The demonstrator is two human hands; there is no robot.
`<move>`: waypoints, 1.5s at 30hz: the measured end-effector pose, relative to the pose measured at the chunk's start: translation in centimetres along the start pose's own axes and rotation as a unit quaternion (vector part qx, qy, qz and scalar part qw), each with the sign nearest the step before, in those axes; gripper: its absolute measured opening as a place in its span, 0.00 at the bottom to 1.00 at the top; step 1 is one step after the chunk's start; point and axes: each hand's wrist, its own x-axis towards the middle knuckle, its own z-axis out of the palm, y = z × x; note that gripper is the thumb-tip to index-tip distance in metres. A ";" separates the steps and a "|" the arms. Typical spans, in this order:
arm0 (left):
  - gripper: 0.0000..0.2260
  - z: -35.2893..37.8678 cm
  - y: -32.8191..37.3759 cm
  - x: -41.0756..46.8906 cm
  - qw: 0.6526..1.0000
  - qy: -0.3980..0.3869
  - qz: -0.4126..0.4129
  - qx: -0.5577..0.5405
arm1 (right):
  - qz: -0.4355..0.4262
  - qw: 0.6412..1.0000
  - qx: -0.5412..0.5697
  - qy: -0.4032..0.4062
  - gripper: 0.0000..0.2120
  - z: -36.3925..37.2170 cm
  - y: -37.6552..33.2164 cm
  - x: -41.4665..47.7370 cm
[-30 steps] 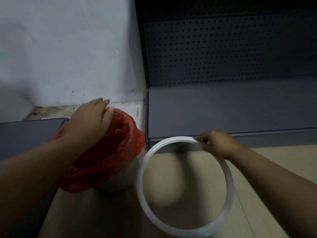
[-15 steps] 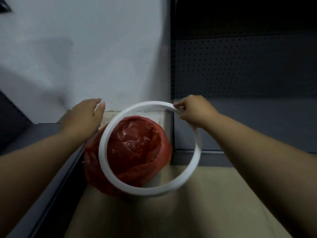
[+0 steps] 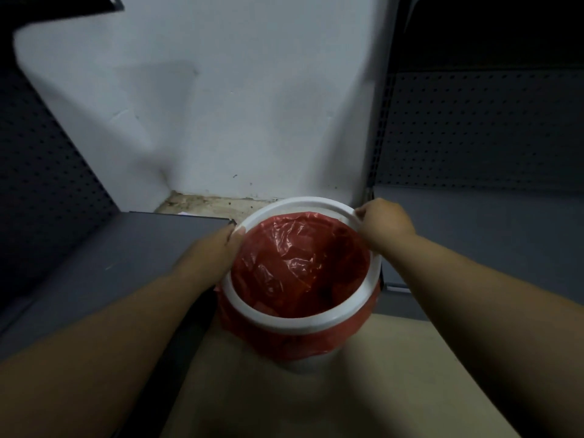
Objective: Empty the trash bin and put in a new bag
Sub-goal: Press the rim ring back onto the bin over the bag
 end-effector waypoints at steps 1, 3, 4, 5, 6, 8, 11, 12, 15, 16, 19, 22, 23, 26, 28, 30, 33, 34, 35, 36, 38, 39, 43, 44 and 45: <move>0.20 0.3 -0.2 0.1 1.000 -0.006 -0.003 0.002 | 0.003 1.000 -0.006 0.000 0.14 0.2 0.0 0.2; 0.20 0.7 -0.3 0.2 1.000 -0.014 -0.010 0.004 | 0.004 1.000 -0.018 0.007 0.14 0.7 0.2 0.4; 0.21 0.9 -0.4 0.2 1.000 -0.016 -0.008 0.008 | 0.003 1.000 -0.023 0.008 0.14 0.9 0.3 0.6; 0.21 0.9 -0.4 0.2 1.000 -0.014 -0.001 0.014 | 0.005 1.000 -0.026 0.004 0.14 1.2 0.4 0.9; 0.20 0.9 -0.5 0.2 1.000 -0.013 0.005 0.018 | 0.008 1.000 -0.029 -0.005 0.14 1.4 0.6 1.0; 0.19 0.8 -1.0 0.5 0.999 -0.018 0.024 0.037 | 0.014 0.998 -0.044 -0.041 0.12 1.6 0.7 1.1; 0.19 0.4 -1.9 0.7 0.993 -0.060 0.071 0.076 | -0.039 0.993 -0.031 -0.112 0.18 1.1 1.0 0.5; 0.22 0.1 -2.0 0.8 0.989 -0.087 0.089 0.083 | -0.071 0.986 -0.002 -0.152 0.23 0.7 1.2 0.2; 0.44 -1.0 -2.0 0.7 0.972 -0.170 0.130 0.095 | -0.125 0.952 0.037 -0.276 0.46 -0.2 1.5 -0.8; 0.52 -1.2 -2.0 0.7 0.966 -0.192 0.132 0.108 | -0.130 0.945 0.020 -0.299 0.51 -0.4 1.7 -0.9; 0.64 -1.4 -2.5 0.9 0.949 -0.231 0.132 0.170 | -0.134 0.934 -0.070 -0.323 0.58 -0.5 2.1 -1.0; 0.66 -1.0 -3.1 1.5 0.944 -0.241 0.134 0.184 | -0.132 0.925 -0.110 -0.339 0.62 -0.5 2.5 -0.9; 0.67 -1.0 -3.1 1.6 0.940 -0.246 0.133 0.194 | -0.133 0.924 -0.111 -0.342 0.63 -0.4 2.6 -0.8; 0.68 -0.9 -3.3 1.8 0.930 -0.251 0.140 0.228 | -0.138 0.923 -0.116 -0.340 0.64 -0.1 2.8 -0.8; 0.68 -0.7 -3.7 2.0 0.927 -0.244 0.144 0.243 | -0.145 0.924 -0.120 -0.333 0.65 0.3 2.9 -0.7; 0.67 -0.3 -3.9 2.1 0.925 -0.233 0.150 0.258 | -0.149 0.925 -0.121 -0.328 0.66 0.7 3.0 -0.6; 0.66 0.1 -4.1 2.0 0.928 -0.224 0.151 0.258 | -0.149 0.926 -0.123 -0.324 0.67 1.2 3.3 -0.6; 0.66 0.3 -4.2 2.0 0.930 -0.222 0.151 0.251 | -0.150 0.927 -0.125 -0.321 0.67 1.3 3.3 -0.6; 0.66 0.4 -4.4 2.1 0.932 -0.220 0.152 0.246 | -0.150 0.927 -0.128 -0.319 0.67 1.3 3.4 -0.6; 0.66 0.6 -4.5 2.1 0.932 -0.216 0.155 0.245 | -0.150 0.927 -0.132 -0.317 0.66 1.3 3.3 -0.6; 0.66 0.8 -4.8 2.3 0.931 -0.210 0.159 0.252 | -0.147 0.926 -0.147 -0.316 0.66 1.2 3.1 -0.6; 0.66 0.8 -4.7 2.4 0.930 -0.209 0.162 0.256 | -0.145 0.924 -0.158 -0.317 0.66 1.1 3.0 -0.6; 0.65 0.2 -4.0 2.7 0.931 -0.215 0.175 0.239 | -0.137 0.922 -0.186 -0.313 0.64 0.4 1.9 -0.4; 0.64 0.0 -3.9 2.9 0.934 -0.214 0.178 0.224 | -0.136 0.927 -0.178 -0.301 0.64 0.4 1.5 -0.1; 0.64 0.0 -3.9 3.2 0.937 -0.214 0.179 0.209 | -0.135 0.935 -0.162 -0.285 0.62 0.4 1.2 0.2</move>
